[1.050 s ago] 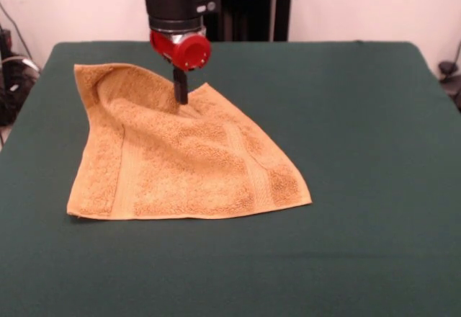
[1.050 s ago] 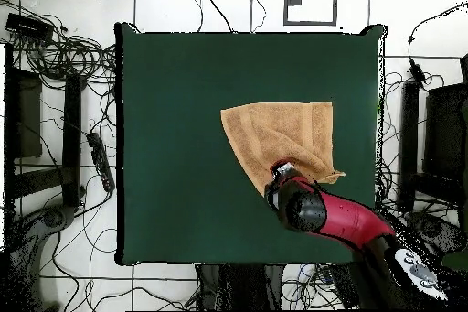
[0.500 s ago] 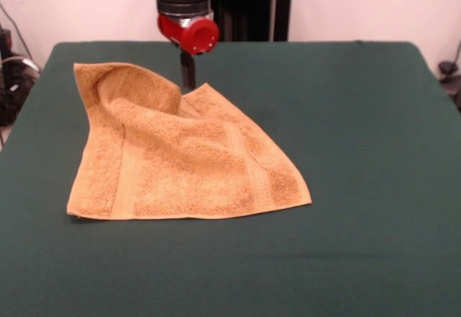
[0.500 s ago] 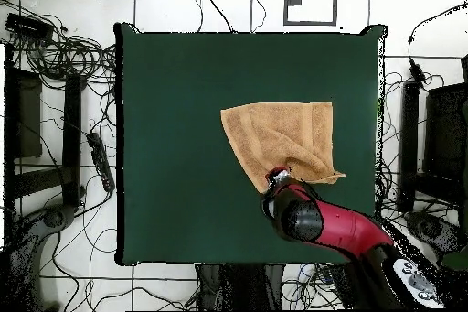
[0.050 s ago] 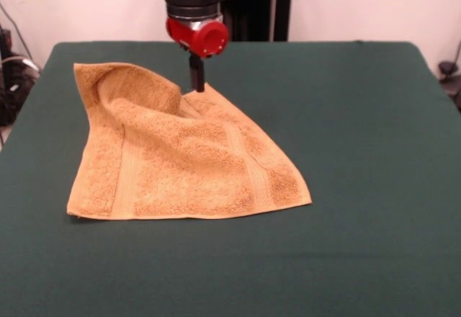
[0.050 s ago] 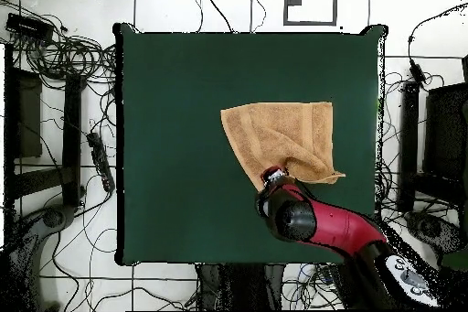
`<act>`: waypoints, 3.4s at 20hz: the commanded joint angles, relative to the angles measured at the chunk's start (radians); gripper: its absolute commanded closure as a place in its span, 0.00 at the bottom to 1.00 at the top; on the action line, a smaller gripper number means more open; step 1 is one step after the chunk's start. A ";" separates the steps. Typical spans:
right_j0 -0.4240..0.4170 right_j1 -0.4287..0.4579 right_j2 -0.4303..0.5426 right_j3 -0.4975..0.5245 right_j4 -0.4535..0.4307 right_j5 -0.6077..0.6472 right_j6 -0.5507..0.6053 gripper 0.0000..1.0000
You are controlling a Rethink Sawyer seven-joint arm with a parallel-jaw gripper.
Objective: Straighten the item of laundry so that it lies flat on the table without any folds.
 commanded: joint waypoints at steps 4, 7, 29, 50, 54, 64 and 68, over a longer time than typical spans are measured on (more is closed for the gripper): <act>0.046 0.111 0.046 0.023 0.051 -0.108 0.149 1.00; 0.036 0.126 0.051 0.016 0.050 -0.114 0.141 1.00; -0.030 0.259 0.078 -0.085 0.056 -0.142 0.112 1.00; 0.102 0.305 0.095 -0.044 0.219 -0.283 0.267 1.00; 0.135 0.296 0.103 -0.024 0.278 -0.305 0.291 1.00; 0.177 0.293 0.171 0.018 0.405 -0.374 0.352 1.00; 0.167 0.298 0.200 0.028 0.428 -0.398 0.368 1.00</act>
